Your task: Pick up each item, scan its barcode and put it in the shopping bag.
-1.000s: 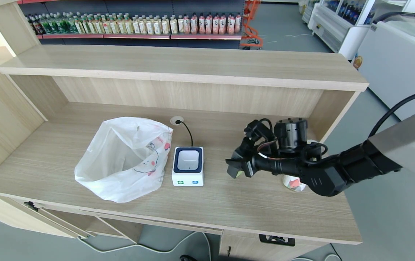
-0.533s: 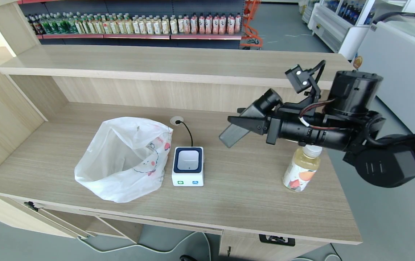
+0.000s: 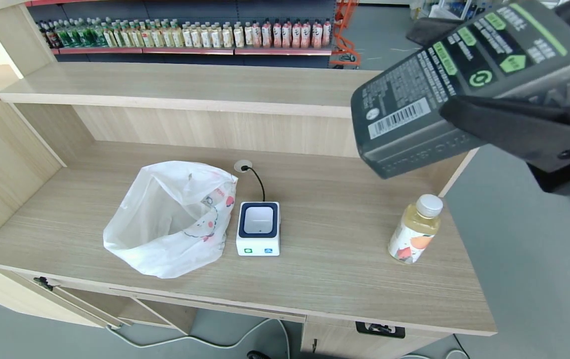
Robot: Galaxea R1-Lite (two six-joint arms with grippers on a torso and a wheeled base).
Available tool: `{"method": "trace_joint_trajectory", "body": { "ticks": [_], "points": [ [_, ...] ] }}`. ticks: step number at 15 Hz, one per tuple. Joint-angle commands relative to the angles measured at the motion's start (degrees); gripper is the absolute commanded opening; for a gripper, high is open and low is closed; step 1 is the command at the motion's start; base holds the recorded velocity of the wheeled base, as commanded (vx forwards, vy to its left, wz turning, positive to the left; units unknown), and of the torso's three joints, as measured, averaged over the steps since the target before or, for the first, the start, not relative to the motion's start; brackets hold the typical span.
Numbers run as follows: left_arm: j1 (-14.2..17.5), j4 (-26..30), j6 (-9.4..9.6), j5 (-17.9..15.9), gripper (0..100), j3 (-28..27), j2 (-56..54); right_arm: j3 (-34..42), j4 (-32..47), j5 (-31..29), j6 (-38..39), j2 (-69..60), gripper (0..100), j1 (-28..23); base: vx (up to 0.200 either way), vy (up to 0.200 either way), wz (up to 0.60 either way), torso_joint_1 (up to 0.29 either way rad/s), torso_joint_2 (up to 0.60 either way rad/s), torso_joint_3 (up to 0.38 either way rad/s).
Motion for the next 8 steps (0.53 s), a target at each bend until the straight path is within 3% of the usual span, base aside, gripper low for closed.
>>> {"method": "trace_joint_trajectory", "body": {
  "ticks": [1,5,8],
  "points": [
    [0.0,0.0,0.02,0.0,100,0.0,0.0,2.2,-0.3,4.4,-10.7,-1.9,0,0.8,0.0,0.0,0.0,0.0,0.0,0.0],
    [0.0,0.0,0.02,0.0,100,0.0,0.0,6.6,-5.5,15.8,-21.4,-2.5,0,0.7,0.0,0.0,0.0,0.0,0.0,0.0],
    [0.0,0.0,0.02,0.0,100,0.0,0.0,7.7,-6.8,19.4,-27.7,-2.0,0,0.7,0.0,0.0,0.0,0.0,0.0,0.0]
  ]
}}
